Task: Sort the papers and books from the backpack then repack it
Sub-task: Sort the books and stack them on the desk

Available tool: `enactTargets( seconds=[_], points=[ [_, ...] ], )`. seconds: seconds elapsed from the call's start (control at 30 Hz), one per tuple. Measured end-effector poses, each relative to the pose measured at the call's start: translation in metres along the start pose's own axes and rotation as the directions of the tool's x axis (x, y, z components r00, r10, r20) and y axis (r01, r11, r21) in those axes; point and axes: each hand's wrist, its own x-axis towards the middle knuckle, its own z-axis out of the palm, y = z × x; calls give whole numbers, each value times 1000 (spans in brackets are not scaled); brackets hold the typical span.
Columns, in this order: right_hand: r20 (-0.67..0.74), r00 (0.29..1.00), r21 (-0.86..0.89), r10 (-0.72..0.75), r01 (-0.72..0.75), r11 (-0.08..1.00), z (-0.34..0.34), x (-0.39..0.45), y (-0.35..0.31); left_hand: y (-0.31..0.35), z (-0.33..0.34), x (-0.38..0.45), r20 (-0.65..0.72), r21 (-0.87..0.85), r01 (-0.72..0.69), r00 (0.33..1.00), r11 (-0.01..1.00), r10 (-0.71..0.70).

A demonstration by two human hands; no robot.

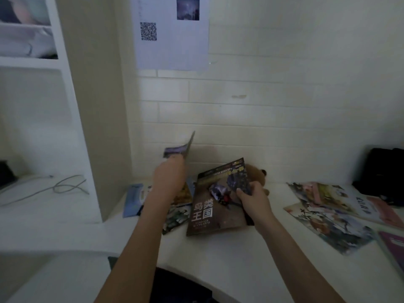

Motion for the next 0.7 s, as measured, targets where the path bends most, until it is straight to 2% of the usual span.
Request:
enactTargets(
  seconds=[0.07,0.1,0.13,0.2,0.27,0.3,0.33,0.4,0.43,0.47,0.5,0.57,0.63,0.67,0.7],
  points=[
    [4,995,165,100,-99,981,4,3,0,22,-11,-9,-56,-22,-165,985,986,164],
    [26,985,303,170,-170,938,4,5,1,34,-16,-15,-88,-45,-232,970,972,227],
    [78,970,471,230,-240,849,-1,7,3,44,-16,-20,-132,-83,-308,946,948,296],
    [251,930,720,267,-364,590,-17,8,7,59,-11,-27,-156,-186,-466,883,865,442],
    [338,910,818,239,-410,403,-38,11,17,64,3,-33,-84,-328,-540,834,775,546],
    [364,899,821,244,-434,372,-45,10,19,63,14,-34,-66,-429,-526,829,734,556],
    [329,904,817,274,-418,397,-50,9,23,63,23,-36,-75,-556,-475,846,682,528],
    [142,925,804,351,-315,504,-66,13,34,65,41,-35,-157,-784,-348,912,514,378],
    [77,931,814,356,-264,517,-77,16,40,67,49,-33,-159,-861,-289,934,419,319],
    [65,937,829,344,-243,504,-87,20,46,70,56,-30,-117,-912,-222,946,344,301],
    [44,942,791,332,-235,565,-100,22,53,74,60,-28,-69,-940,-171,943,296,326],
    [175,923,680,343,-365,635,-124,13,52,84,68,-26,19,-941,-125,909,315,417],
    [380,855,553,353,-516,654,-132,-3,47,98,78,-21,87,-916,-93,904,391,419],
    [367,864,525,345,-499,690,-134,-5,47,105,79,-19,101,-913,-63,922,403,374],
    [296,899,508,323,-435,744,-139,-8,47,113,83,-16,103,-930,-24,941,368,322]
  ],
)
